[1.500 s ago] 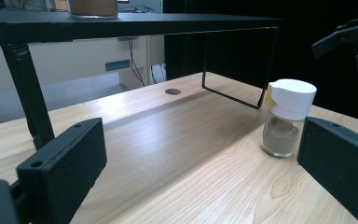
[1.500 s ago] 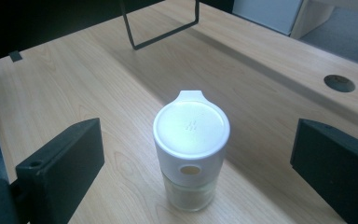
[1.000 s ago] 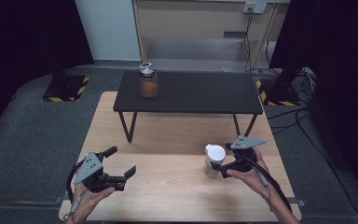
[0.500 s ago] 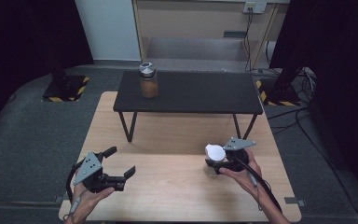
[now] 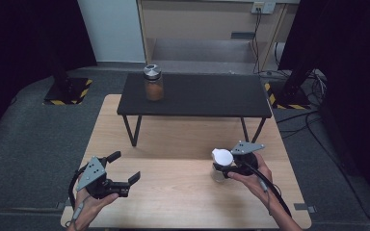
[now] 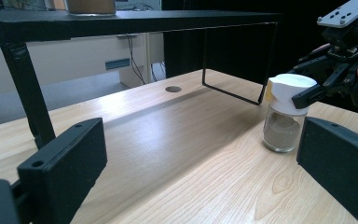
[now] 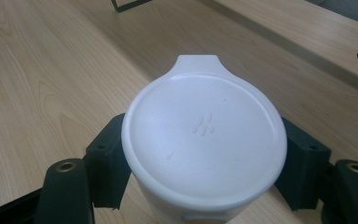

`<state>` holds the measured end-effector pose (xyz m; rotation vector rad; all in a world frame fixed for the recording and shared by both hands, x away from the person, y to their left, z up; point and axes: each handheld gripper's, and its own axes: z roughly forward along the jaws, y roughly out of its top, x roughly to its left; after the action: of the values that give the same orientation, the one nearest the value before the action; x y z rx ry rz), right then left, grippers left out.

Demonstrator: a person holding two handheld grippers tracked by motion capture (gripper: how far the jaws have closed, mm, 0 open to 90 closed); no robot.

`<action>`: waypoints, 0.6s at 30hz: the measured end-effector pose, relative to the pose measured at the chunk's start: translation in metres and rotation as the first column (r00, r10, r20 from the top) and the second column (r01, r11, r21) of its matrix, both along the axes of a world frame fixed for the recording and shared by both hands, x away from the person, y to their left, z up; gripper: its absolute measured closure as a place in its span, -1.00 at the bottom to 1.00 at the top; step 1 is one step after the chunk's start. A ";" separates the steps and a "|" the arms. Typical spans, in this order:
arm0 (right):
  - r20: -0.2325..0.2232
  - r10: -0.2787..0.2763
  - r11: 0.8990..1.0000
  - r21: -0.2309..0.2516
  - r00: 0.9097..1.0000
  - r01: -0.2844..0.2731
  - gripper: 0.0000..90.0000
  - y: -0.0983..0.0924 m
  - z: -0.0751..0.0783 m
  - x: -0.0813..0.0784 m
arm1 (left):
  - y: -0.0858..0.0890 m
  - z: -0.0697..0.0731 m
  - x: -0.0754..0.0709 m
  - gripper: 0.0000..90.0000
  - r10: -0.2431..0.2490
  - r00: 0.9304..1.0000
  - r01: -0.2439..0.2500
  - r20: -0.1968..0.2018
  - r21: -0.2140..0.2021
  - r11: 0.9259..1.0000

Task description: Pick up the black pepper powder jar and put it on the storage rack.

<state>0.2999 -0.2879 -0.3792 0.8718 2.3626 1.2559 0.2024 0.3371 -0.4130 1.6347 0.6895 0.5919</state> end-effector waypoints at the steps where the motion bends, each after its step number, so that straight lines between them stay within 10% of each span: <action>1: -0.004 0.007 1.000 -0.001 1.000 -0.007 -0.31 -0.001 0.001 0.001 | 0.000 0.000 0.000 -0.99 -0.001 1.000 0.001 -0.001 0.000 1.000; 18: 0.046 0.181 0.983 -0.020 0.982 -0.180 -0.31 -0.016 0.049 0.006 | -0.001 0.000 0.001 -0.99 -0.010 1.000 0.010 -0.006 0.008 1.000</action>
<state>0.3058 -0.3036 -0.3301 0.6267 2.4551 1.3084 0.2038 0.3363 -0.4132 1.6473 0.6837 0.5833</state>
